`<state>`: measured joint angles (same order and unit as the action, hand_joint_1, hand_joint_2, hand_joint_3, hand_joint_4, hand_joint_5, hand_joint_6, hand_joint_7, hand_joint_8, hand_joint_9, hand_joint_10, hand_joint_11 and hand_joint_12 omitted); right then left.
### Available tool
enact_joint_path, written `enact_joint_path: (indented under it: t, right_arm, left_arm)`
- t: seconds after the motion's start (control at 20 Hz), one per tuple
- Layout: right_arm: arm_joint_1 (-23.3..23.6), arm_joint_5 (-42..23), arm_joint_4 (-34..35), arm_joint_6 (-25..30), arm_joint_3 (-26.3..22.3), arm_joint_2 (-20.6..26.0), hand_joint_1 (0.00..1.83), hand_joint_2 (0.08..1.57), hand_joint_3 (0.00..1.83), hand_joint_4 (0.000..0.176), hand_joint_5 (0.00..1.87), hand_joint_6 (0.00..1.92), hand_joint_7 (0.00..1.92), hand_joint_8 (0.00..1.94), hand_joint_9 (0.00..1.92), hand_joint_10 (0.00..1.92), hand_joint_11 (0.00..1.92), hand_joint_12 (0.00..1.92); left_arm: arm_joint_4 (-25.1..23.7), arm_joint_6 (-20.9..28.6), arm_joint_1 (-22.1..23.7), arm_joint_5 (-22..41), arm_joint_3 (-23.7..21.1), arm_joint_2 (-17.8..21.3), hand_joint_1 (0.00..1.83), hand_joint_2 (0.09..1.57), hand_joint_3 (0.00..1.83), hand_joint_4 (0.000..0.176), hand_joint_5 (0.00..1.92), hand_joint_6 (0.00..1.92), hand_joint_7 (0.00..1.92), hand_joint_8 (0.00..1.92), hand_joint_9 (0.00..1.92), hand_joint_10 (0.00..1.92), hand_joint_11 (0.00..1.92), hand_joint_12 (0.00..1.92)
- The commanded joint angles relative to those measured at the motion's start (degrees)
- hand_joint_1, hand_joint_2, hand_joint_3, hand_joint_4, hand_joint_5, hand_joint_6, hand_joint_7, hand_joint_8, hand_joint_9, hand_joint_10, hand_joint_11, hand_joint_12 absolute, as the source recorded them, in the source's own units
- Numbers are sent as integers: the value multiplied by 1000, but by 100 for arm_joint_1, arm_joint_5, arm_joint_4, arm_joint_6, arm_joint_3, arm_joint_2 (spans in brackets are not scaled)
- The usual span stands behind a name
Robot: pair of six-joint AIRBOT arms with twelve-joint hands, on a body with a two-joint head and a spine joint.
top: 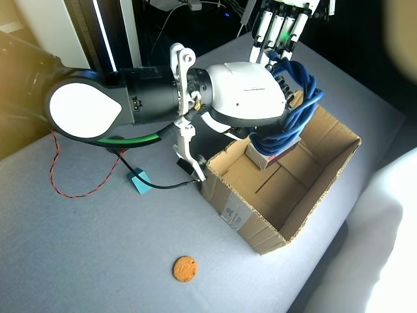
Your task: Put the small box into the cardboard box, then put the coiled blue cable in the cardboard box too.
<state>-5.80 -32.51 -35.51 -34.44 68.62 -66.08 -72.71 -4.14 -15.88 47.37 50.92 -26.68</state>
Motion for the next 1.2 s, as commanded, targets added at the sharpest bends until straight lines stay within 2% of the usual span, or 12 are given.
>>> enact_joint_path:
  t: [0.0,0.05,0.1,0.15,0.2,0.75,0.8,0.85,0.9,0.95,1.0,1.15]
  right_arm:
    - [67,-581,260,-26,50,35,1497,1055,0,0,1088,705,1104,641,1107,833,799,1513]
    - [53,-581,283,-26,97,8,1496,1057,2,0,1076,735,1086,663,1096,848,793,1520]
    - [41,-581,296,-26,138,-15,1415,1050,0,0,1089,755,1088,685,1087,950,816,1226]
    - [31,-581,300,-27,182,-40,1479,1060,0,0,1087,728,1069,686,1091,881,786,1477]
    - [23,-581,324,-27,227,-67,1491,1062,0,0,1091,729,1066,683,1080,869,782,1522]
    - [34,-627,527,-259,481,-195,1490,1081,0,0,1043,823,1014,746,1034,928,757,1574]
    - [46,-633,539,-259,489,-195,1402,1088,2,0,1017,916,991,821,984,1077,713,1291]
    - [49,-636,543,-259,491,-195,1372,1121,3,0,961,1027,925,936,884,1227,666,1214]
    - [47,-636,543,-258,491,-195,1245,1136,2,0,965,1075,897,1030,818,750,599,1193]
    - [42,-636,543,-258,491,-195,1174,1122,0,0,963,1008,856,492,797,494,489,1223]
    - [35,-636,543,-259,491,-195,1139,1047,0,0,796,225,862,81,792,211,346,1243]
    - [35,-636,544,-260,495,-195,1056,1084,4,0,766,52,817,4,778,97,263,1276]
  left_arm:
    - [357,19,54,264,20,66,708,1184,3,0,509,3,597,3,561,5,0,1130]
    - [357,24,54,263,19,66,688,1193,6,0,497,1,594,1,556,3,0,1123]
    - [357,26,55,263,16,66,692,1188,3,0,503,4,604,4,564,6,0,1132]
    - [357,27,55,259,12,66,714,1187,1,0,504,4,597,1,547,4,0,1088]
    - [357,29,55,255,7,66,704,1188,1,0,502,2,600,2,552,6,0,1083]
    - [357,37,60,229,4,66,721,1176,1,0,495,1,600,1,557,4,0,1098]
    - [357,37,60,227,4,66,721,1177,2,0,492,1,591,0,549,1,0,1092]
    - [357,37,60,221,4,66,710,1176,1,0,513,6,615,5,574,9,5,1125]
    - [357,37,60,219,4,66,703,1178,1,0,515,5,615,3,570,6,0,1119]
    - [357,37,60,219,4,66,676,1203,8,0,466,1,577,0,531,1,0,1036]
    - [357,37,60,219,4,66,750,1163,0,0,503,11,621,10,578,18,0,1110]
    - [357,37,60,219,4,66,759,1149,0,0,514,10,626,7,582,15,0,1117]
